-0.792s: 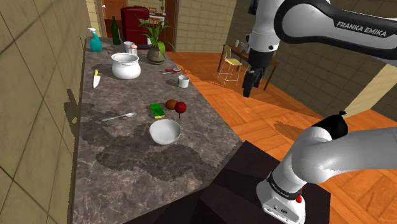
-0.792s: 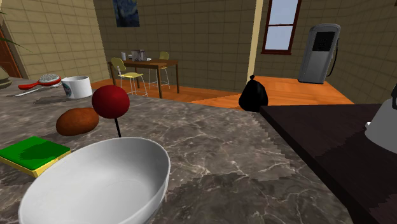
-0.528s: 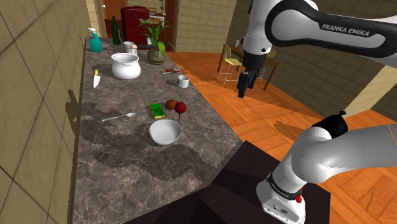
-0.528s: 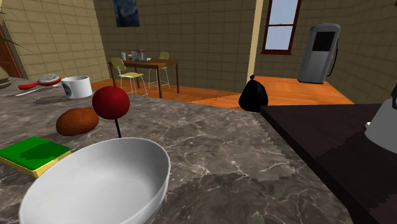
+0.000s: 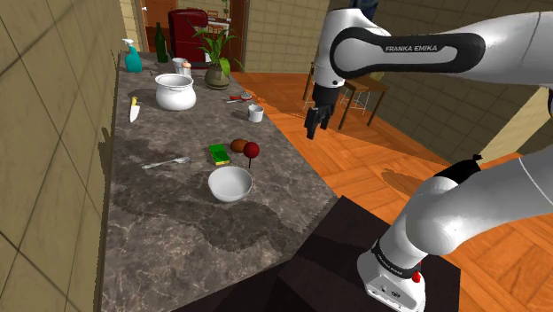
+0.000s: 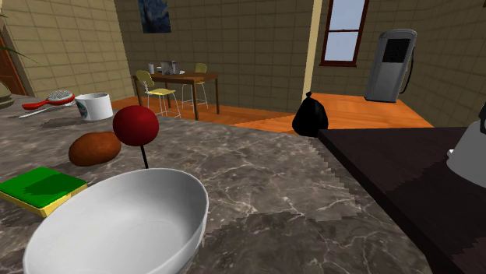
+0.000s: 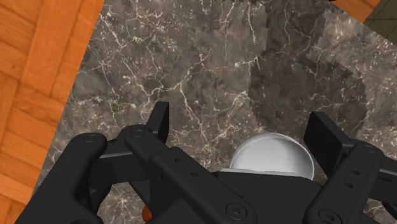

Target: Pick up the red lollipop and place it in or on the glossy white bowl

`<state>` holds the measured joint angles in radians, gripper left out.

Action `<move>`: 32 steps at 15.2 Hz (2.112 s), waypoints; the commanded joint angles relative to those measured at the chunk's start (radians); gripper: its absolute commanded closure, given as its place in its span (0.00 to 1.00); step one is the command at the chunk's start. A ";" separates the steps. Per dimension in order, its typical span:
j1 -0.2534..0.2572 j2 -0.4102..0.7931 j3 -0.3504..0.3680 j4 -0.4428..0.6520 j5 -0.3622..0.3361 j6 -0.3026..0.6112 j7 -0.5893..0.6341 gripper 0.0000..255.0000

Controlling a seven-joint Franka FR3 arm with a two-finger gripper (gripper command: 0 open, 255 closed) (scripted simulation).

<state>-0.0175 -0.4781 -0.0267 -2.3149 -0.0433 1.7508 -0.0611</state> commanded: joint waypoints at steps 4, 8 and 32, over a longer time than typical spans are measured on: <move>-0.006 0.177 -0.044 0.047 0.031 0.137 -0.054 0.00; -0.009 0.323 -0.070 0.111 0.073 0.223 -0.101 0.00; -0.086 1.073 -0.052 0.673 0.334 0.389 -0.304 0.00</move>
<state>-0.1035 0.5897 -0.0802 -1.6329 0.2879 2.1252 -0.3623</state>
